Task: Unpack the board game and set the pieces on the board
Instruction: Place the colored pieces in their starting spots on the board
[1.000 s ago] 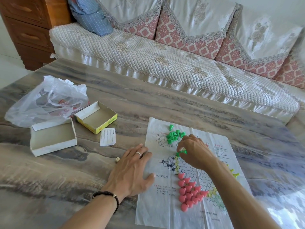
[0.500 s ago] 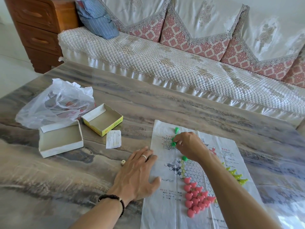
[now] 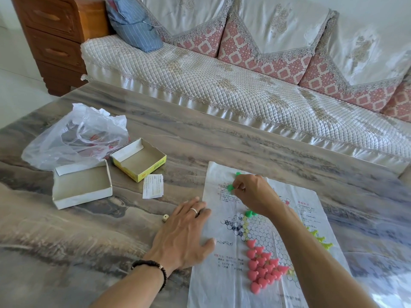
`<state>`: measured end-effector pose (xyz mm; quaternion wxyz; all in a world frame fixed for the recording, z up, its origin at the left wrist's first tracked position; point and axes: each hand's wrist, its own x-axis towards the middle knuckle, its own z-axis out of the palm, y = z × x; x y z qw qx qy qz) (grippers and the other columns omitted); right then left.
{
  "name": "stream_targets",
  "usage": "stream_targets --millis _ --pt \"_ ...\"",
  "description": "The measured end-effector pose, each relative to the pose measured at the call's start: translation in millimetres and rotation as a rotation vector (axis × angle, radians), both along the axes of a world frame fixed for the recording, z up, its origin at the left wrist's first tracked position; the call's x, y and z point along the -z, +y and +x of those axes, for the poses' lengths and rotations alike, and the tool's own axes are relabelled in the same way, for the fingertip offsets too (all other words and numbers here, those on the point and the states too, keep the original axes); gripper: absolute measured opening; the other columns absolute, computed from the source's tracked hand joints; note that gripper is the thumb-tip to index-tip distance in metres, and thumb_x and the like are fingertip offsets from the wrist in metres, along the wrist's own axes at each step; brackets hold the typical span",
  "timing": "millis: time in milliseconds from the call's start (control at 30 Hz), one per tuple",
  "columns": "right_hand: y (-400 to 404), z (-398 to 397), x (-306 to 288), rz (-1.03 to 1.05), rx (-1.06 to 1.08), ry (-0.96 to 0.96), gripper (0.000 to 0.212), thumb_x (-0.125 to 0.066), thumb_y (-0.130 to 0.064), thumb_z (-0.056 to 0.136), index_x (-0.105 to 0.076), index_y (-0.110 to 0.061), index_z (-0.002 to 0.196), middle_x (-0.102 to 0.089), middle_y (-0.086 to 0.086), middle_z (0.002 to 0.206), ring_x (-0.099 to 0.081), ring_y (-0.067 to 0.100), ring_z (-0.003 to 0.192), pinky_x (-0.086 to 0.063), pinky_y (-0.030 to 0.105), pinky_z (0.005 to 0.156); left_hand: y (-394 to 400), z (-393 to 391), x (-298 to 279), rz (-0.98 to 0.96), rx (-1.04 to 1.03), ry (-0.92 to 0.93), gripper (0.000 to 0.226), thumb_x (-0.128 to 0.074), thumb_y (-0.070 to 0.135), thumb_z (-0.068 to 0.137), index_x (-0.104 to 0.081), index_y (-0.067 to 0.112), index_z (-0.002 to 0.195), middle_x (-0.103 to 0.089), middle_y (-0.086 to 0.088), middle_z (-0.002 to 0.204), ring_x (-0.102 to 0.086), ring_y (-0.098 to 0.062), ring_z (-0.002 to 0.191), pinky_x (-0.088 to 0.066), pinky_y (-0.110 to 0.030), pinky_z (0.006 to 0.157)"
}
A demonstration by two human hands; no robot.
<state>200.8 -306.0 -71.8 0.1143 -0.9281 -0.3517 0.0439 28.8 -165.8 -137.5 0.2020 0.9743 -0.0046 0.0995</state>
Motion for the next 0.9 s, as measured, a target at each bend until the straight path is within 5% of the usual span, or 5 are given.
stream_targets --millis 267,467,633,900 --pt "-25 21 -23 0.025 0.062 -0.06 0.027 -0.049 0.002 0.083 -0.074 -0.007 0.089 -0.071 0.0 0.087 -0.065 0.015 0.073 -0.055 0.026 0.069 0 -1 1 -0.022 0.003 -0.028 0.067 -0.042 0.057 0.083 -0.037 0.022 0.14 -0.029 0.003 0.153 -0.011 -0.013 0.146 -0.003 -0.027 0.116" --pt "-47 46 -24 -0.151 0.145 0.001 0.018 -0.051 0.002 0.082 -0.068 0.003 0.075 -0.071 0.009 0.074 -0.055 0.009 0.051 -0.055 0.028 0.053 0 1 2 -0.028 0.004 -0.038 0.068 -0.042 0.057 0.082 -0.039 0.021 0.14 -0.031 0.001 0.153 -0.013 -0.014 0.146 -0.003 -0.027 0.115" --pt "-52 51 -14 -0.224 0.161 0.034 0.016 -0.059 -0.006 0.085 -0.073 -0.01 0.079 -0.066 -0.01 0.076 -0.066 0.01 0.063 -0.055 0.021 0.062 1 0 2 -0.023 0.004 -0.034 0.068 -0.04 0.058 0.082 -0.036 0.022 0.141 -0.028 0.004 0.153 -0.01 -0.012 0.146 -0.001 -0.025 0.115" --pt "-58 59 1 -0.292 0.223 0.036 0.015 -0.06 -0.008 0.077 -0.072 -0.017 0.072 -0.073 -0.001 0.074 -0.068 0.015 0.062 -0.06 0.036 0.066 0 -1 0 -0.022 0.003 -0.008 0.068 -0.039 0.058 0.084 -0.031 0.024 0.143 -0.022 0.006 0.156 -0.005 -0.01 0.146 0.0 -0.026 0.116"
